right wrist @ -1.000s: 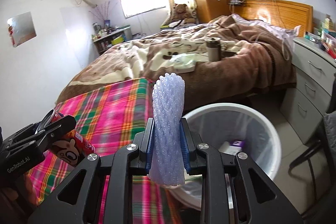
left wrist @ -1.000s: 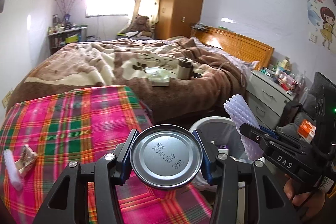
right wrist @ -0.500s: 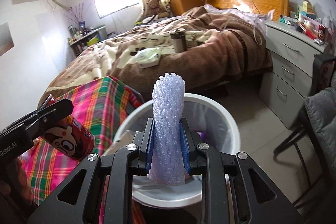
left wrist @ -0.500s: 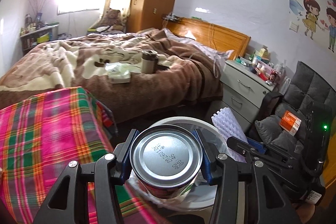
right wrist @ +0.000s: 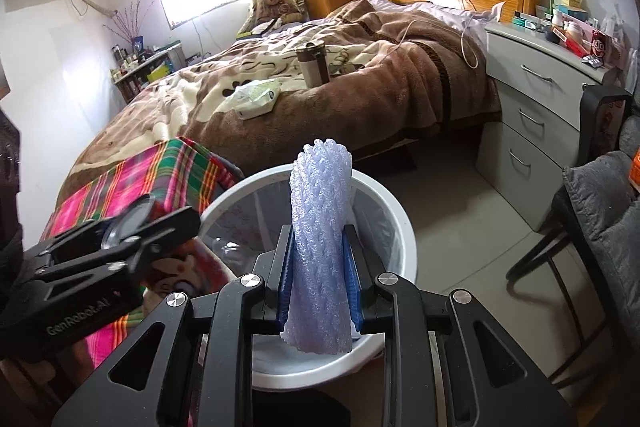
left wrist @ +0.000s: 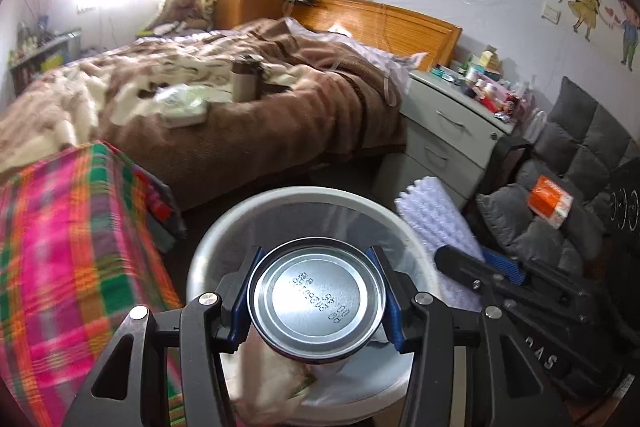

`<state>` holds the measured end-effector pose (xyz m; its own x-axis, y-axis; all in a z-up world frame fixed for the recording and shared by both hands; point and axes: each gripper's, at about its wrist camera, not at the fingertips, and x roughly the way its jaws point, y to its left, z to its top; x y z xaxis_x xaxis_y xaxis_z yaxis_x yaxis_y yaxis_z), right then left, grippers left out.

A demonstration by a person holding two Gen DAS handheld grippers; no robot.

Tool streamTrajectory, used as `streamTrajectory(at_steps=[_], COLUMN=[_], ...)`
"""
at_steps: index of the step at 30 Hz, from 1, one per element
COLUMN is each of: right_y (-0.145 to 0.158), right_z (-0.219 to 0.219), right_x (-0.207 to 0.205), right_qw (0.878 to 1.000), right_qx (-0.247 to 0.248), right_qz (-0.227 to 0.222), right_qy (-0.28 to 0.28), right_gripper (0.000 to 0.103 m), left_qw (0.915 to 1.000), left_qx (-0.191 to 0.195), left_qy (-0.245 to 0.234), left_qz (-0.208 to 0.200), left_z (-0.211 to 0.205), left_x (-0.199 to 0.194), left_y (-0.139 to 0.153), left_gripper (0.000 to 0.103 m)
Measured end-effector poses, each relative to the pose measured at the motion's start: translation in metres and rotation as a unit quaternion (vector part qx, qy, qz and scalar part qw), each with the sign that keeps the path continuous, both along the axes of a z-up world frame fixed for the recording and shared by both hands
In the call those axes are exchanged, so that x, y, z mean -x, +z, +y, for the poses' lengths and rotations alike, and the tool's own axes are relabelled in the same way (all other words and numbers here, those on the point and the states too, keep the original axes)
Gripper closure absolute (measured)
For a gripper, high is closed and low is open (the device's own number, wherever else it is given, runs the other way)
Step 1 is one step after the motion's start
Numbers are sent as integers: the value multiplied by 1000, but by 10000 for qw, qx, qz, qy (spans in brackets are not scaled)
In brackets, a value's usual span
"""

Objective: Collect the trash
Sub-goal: 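Open both tools to drop the can and foam net into the wastebasket, then move both open tools back over the plaid table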

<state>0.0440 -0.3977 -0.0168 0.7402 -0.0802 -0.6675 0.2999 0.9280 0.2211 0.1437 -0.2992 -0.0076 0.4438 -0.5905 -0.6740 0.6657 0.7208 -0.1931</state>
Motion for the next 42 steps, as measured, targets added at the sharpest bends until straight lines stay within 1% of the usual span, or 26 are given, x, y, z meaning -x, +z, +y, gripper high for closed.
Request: streamTrajectory(at_steps=[2,4,8,13,16,17,19,20,21,23,26,34,42], right_y=[-3,-7,-17,-24,-24,-25,-24,-24,-25,-24,-21,-12,-5], right_z=[-2,-4,-5,-9,-10,-8,-5,-4,-4,-4,-2,6,23], right_x=[-1,-4,-11,-12,-12,-13,-12,-13,-13,-12,-11,-8,-10], right_qw=[10000,9999,9991,9985,9983,9981,9981,9981,9981,9983,9986,9994,9996], right_qx=[-29,-34,16,-56,-118,-89,-1,10,-6,-49,-9,45,100], right_qz=[50,146,400,513,528,551,552,546,538,492,466,306,187], right_qy=[-13,45,124,173,225,256,268,288,299,314,266,169,203], right_gripper=[79,79,79,79,76,74,62,50,45,45,45,45,45], left_qw=[9998,9998,9999,10000,10000,10000,10000,10000,10000,9999,9999,9987,9968], left_qx=[-190,-129,-14,-47,6,4,-11,-12,-21,-53,-1,-51,62], left_qy=[-49,-171,-124,-65,-66,-66,-36,-14,19,72,109,435,704], left_qz=[-52,-43,20,30,-15,-8,-6,-21,-37,-62,-86,-276,-362], left_z=[-8,-10,-11,-11,-8,-7,-3,-1,1,6,15,44,80], left_x=[1,2,-5,-10,-9,-9,-9,-9,-9,-8,-5,2,6], left_y=[-5,-6,-4,-2,2,3,3,4,4,5,9,20,31], left_gripper=[51,51,51,51,49,49,49,49,49,49,49,49,49])
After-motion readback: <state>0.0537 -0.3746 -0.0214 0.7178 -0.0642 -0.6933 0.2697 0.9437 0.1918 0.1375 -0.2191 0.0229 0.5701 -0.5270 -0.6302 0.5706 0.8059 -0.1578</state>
